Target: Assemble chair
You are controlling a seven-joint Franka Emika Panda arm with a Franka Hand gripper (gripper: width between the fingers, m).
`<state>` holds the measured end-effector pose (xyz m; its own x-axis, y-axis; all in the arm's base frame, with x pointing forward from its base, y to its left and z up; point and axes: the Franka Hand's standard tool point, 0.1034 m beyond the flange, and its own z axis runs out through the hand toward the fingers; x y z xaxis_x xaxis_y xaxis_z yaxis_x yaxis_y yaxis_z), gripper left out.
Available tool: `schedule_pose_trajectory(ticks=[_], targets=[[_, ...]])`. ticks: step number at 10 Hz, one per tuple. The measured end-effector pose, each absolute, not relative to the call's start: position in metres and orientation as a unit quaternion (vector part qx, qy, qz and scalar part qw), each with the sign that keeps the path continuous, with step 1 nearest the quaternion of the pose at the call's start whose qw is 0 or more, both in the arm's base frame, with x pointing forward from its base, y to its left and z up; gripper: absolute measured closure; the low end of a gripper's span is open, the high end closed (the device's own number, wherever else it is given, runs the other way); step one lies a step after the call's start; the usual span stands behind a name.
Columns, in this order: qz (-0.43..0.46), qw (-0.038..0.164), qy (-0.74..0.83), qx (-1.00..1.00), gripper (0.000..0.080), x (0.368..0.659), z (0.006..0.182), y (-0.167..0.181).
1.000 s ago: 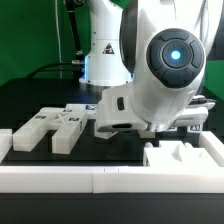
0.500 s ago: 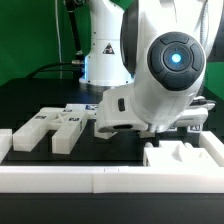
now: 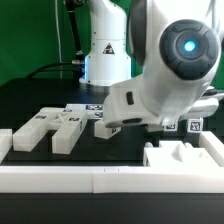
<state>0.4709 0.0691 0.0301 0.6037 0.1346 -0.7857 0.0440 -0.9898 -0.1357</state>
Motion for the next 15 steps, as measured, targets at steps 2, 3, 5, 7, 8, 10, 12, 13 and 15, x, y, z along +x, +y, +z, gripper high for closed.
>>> schedule_pose_trajectory(ticks=[2,3,5,7,8,10,12,13,15], targets=[[0.438,0.055,-0.056,-0.896,0.0509,0.482,0.06,0.073],[0.441,0.059,-0.053,-0.894,0.0509,0.486,0.073,0.072],[0.424,0.058,-0.052,-0.902,0.0508,0.49,0.066,0.072],[0.361,0.057,-0.05,-0.929,0.0508,0.506,0.062,0.072],[0.322,0.054,-0.048,-0.944,0.0508,0.508,0.064,0.071],[0.275,0.055,-0.046,-0.959,0.0508,0.523,0.077,0.073],[0.202,0.054,-0.041,-0.977,0.0508,0.535,0.09,0.072],[0.163,0.052,-0.039,-0.985,0.0508,0.539,0.087,0.071],[0.101,0.047,-0.035,-0.993,0.0508,0.545,0.086,0.068]])
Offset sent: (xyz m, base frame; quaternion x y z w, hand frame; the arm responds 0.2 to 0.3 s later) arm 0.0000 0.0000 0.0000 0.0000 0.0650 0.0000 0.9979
